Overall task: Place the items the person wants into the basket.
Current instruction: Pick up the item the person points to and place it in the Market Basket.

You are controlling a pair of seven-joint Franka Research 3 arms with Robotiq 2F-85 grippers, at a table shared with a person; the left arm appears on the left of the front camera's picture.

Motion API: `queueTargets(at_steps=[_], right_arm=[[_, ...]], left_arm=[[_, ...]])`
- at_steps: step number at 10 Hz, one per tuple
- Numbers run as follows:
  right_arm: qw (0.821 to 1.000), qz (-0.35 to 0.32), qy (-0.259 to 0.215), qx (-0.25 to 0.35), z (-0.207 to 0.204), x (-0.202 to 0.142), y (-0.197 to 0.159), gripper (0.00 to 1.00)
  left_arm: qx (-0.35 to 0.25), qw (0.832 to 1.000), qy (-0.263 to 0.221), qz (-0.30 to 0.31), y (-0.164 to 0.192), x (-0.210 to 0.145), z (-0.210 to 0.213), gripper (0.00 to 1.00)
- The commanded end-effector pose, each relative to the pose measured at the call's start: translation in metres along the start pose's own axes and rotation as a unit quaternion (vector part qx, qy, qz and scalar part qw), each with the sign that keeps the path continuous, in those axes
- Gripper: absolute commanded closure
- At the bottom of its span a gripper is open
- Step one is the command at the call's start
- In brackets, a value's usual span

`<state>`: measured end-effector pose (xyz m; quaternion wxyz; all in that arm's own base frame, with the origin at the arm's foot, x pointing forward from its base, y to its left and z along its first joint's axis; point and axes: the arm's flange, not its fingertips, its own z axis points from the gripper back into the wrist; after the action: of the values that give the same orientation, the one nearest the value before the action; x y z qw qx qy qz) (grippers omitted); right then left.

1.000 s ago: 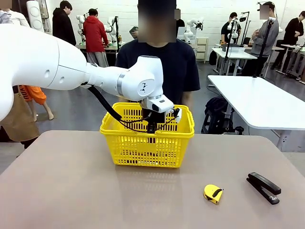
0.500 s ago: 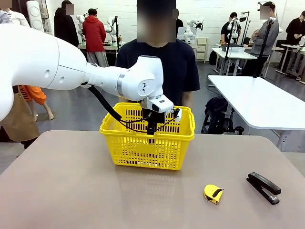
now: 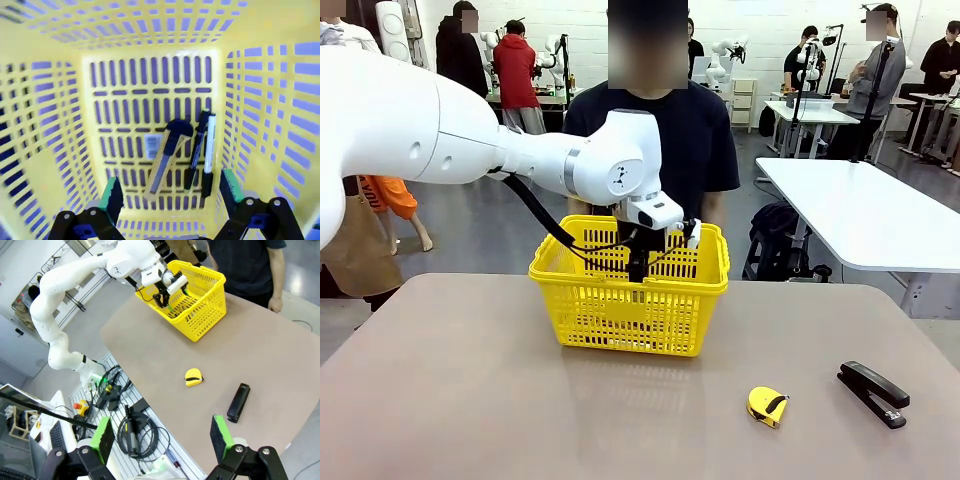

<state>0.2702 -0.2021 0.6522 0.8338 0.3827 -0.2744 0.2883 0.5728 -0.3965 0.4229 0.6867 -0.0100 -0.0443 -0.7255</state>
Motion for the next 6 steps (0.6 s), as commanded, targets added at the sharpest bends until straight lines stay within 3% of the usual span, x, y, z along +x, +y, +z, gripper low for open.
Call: queueTargets(at_steps=[1,4,6], right_arm=[[1.0,0.002,-0.007,0.002,0.0,0.001,0.0,0.0],[1.0,0.002,-0.007,0.002,0.0,0.001,0.0,0.0],[1.0,0.002,-0.007,0.002,0.0,0.001,0.0,0.0]], left_arm=[[0.067,0.997,-0.012,0.028,-0.01,-0.03,0.067,0.0],[0.126,0.982,-0.038,0.138,-0.088,-0.132,0.178,0.0],[0.15,0.962,-0.076,0.214,-0.155,-0.212,0.213,0.0]])
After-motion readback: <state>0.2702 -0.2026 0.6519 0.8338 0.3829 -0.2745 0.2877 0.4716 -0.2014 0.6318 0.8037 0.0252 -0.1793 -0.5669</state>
